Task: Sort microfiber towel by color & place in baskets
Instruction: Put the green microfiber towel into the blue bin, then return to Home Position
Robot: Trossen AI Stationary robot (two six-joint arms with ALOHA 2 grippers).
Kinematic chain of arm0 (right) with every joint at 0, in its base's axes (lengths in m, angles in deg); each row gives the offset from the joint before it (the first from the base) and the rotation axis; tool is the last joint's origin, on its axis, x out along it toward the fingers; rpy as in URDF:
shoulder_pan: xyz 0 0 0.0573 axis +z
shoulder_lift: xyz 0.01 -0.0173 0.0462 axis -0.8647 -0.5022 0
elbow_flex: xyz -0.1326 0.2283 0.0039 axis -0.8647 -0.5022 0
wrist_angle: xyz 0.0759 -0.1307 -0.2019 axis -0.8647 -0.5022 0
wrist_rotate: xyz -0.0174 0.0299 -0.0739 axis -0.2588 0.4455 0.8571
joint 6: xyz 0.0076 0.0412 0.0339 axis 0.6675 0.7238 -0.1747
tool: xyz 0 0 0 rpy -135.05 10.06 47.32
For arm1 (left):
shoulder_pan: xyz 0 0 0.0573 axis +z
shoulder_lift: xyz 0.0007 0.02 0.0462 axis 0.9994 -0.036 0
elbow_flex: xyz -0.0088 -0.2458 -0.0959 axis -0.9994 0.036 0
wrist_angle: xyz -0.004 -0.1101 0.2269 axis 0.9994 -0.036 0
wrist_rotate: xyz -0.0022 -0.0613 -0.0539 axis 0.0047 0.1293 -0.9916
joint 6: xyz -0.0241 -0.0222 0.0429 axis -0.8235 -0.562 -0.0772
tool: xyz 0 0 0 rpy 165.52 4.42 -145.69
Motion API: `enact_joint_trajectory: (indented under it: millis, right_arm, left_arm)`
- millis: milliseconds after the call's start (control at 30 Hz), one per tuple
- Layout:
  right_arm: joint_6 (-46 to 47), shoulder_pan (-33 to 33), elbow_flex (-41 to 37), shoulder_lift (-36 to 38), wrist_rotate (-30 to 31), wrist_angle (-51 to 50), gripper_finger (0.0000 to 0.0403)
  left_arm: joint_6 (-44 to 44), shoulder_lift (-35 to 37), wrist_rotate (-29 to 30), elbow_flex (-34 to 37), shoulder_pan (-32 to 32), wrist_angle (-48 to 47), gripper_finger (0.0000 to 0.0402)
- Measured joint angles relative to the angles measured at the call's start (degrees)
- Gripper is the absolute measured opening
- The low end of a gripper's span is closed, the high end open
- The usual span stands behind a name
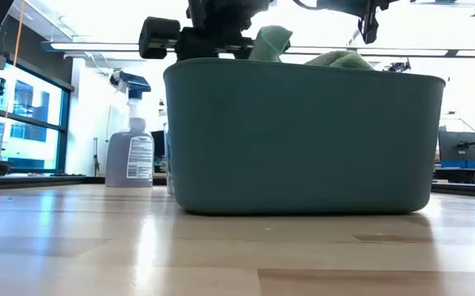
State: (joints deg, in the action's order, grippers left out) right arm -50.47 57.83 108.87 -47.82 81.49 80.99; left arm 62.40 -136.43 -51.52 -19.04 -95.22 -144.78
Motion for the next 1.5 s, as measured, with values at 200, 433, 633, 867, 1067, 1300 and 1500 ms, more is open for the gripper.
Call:
enact_joint_trajectory:
  millis: [200, 433, 633, 867, 1067, 1300, 1500]
  right_arm:
    - [0.0, 0.02, 0.0, 0.01, -0.31, 0.02, 0.0]
    - [0.01, 0.0, 0.0, 0.0, -0.25, 0.12, 0.0]
    - [1.54, 0.01, 0.02, -0.01, -0.95, 2.89, 0.0]
    - [4.56, 0.24, 0.04, -2.17, -3.54, 3.7, 0.0]
    - [4.26, 1.46, 0.04, -7.62, -9.1, 7.89, 0.0]
    - [2.75, 1.74, 0.04, -10.0, -10.91, 11.29, 0.0]
    - [2.56, 0.84, 0.04, -9.42, -11.84, 16.37, 0.0]
  left_arm:
    - [-4.99, 0.0, 2.07, -2.85, 0.92, -8.56, 0.0181]
    - [-12.21, 0.02, -0.21, -6.94, 2.23, -15.52, 0.0181]
    - [-15.96, 0.02, -0.65, -13.68, 2.42, -24.27, 0.0181]
    - [-27.91, 5.12, -5.73, -14.31, 6.38, -27.4, 0.0179]
    - [-35.87, 15.38, -11.85, -7.73, 9.12, -20.16, 0.0154]
    - [-41.34, 34.95, -17.91, 10.86, 10.87, 2.69, 0.0078]
    - [-49.54, 53.57, -14.12, 32.38, 12.65, 28.5, 0.0008]
